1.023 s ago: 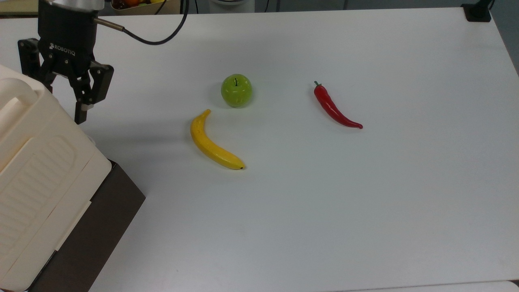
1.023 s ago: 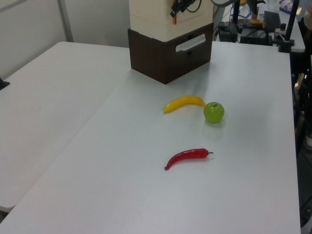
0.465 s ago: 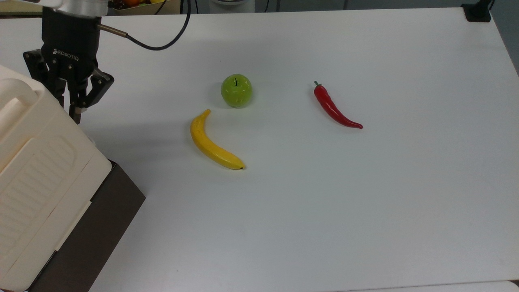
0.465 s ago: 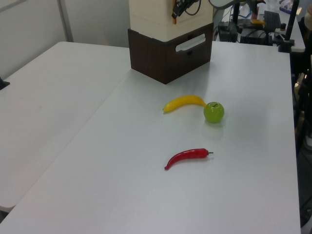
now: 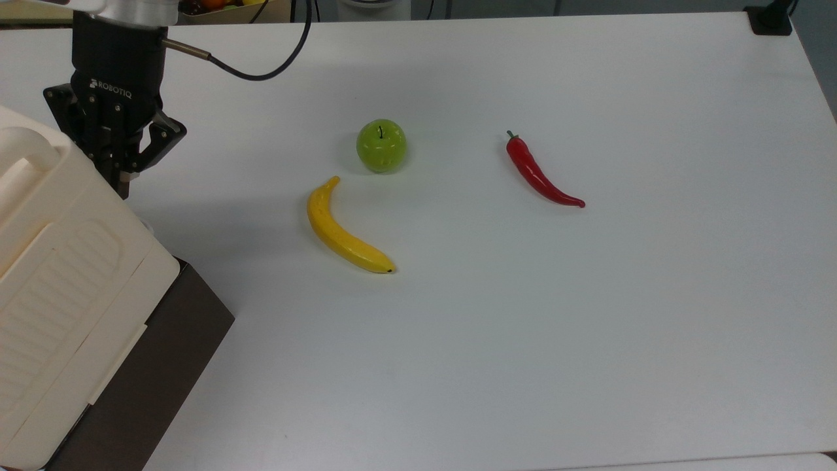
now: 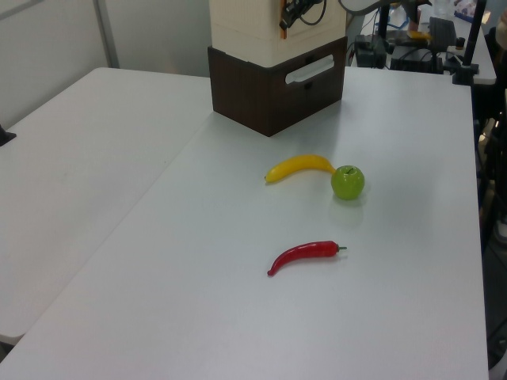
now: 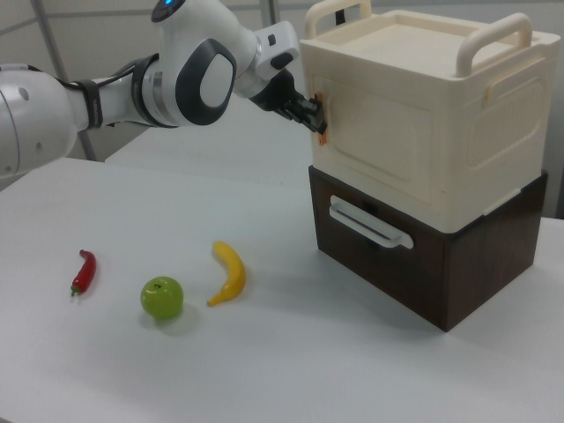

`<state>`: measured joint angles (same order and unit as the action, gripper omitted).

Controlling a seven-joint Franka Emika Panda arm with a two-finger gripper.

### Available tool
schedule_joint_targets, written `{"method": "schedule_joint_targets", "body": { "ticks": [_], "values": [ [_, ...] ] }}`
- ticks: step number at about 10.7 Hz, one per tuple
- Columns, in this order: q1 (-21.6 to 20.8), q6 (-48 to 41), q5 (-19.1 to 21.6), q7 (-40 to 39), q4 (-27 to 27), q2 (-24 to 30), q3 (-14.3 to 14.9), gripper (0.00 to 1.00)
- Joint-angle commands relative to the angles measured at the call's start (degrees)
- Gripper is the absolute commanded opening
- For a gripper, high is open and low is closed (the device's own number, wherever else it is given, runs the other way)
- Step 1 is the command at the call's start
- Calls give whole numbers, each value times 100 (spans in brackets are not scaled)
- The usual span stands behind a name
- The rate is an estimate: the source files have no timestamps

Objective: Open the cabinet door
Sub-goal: 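Lower the gripper and close it on the orange door handle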

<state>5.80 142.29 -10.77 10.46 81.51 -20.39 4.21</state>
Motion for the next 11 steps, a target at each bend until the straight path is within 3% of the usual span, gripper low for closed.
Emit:
{"method": "schedule_joint_targets", "body": {
  "ticks": [1, 8, 11],
  "values": [
    [-9, -69, -110, 79, -4, 35, 18, 13],
    [-131, -1106, -22, 131, 49, 360, -70, 12],
    [-132, -1571, 13, 131, 40, 483, -78, 28]
  ]
}}
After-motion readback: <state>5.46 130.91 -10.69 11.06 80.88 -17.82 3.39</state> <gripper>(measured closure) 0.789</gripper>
